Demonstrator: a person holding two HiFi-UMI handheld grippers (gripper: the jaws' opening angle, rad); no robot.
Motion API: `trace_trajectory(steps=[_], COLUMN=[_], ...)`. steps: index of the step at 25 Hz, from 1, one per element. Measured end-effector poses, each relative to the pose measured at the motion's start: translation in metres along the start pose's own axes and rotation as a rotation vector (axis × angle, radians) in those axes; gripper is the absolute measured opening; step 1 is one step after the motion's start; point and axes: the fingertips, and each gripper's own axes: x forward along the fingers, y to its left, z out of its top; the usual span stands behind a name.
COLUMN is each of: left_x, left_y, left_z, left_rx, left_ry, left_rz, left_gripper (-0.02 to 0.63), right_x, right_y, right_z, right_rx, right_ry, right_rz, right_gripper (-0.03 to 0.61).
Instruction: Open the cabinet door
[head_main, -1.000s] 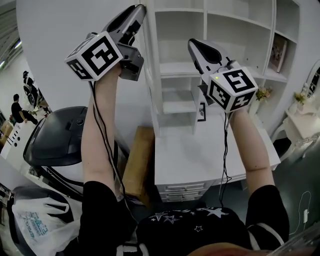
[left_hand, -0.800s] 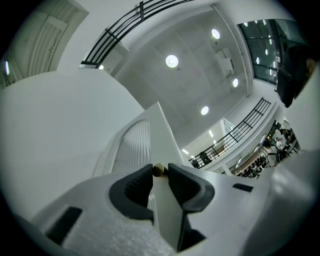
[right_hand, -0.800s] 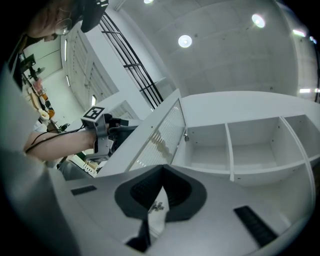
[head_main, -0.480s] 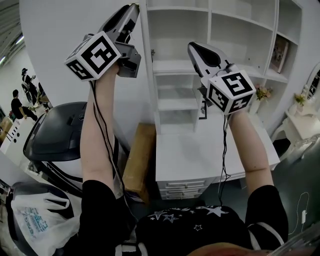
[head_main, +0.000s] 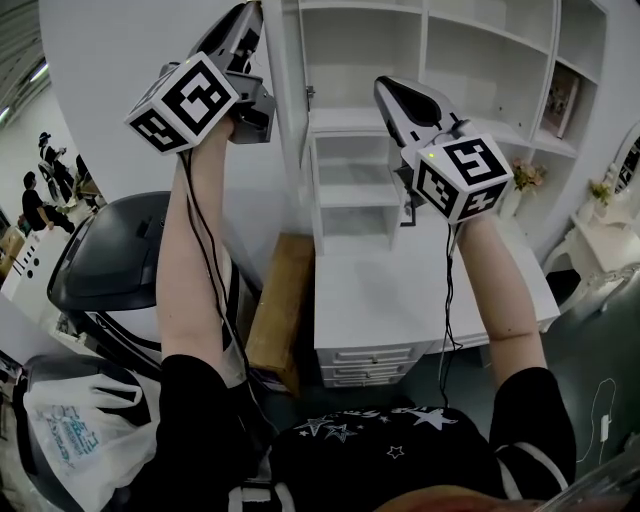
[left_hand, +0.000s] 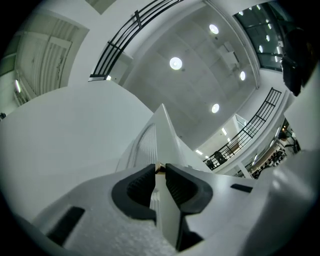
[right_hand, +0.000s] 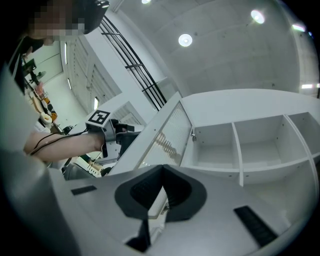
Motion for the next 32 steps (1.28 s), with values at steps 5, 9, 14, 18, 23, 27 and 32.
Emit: trace_trajectory(steps=[5, 9, 14, 18, 23, 27, 32], left_x=[-0.010, -0.028, -0.058, -0.083, -0.121, -0.150, -0.174], left_y=[-0.002, -0.011, -0.028, -0.039, -0.061, -0.082, -0.116], left_z=[-0.008, -0.010, -0.012, -0.027, -0.055, -0.086, -0.137], left_rx=[0.064, 0.099, 0.217, 0.285, 0.385, 0.438, 0.407], left_ry=[0.045, 0.043, 0.062, 0.098, 0.155, 0.221, 0.283], left_rz=[0.059, 0.102, 0.177, 0.252, 0.340, 0.415, 0.492], left_gripper=[0.021, 0.021, 0.021, 0.021, 0.021, 0.021, 0.021], right_x=[-0.002, -0.005, -0.008, -0.018, -0.038, -0.060, -0.097], right_y=[0.008, 0.010, 0.008, 0.008, 0.009, 0.011, 0.007], right_z=[0.002, -0.001, -0.014, -0.030, -0.047, -0.055, -0.069], right_rx=[0.024, 0.055, 0.126, 0.138, 0.163, 0.171, 0.186], right_ry=[-0.019, -0.035, -0.058, -0.059, -0.070, -0.096, -0.117], right_rz=[0.031, 0.075, 0.135, 0.185, 0.264, 0.328, 0.380], right_gripper=[0.006, 0.006, 0.006, 0.006, 0.006, 0.006, 0.006])
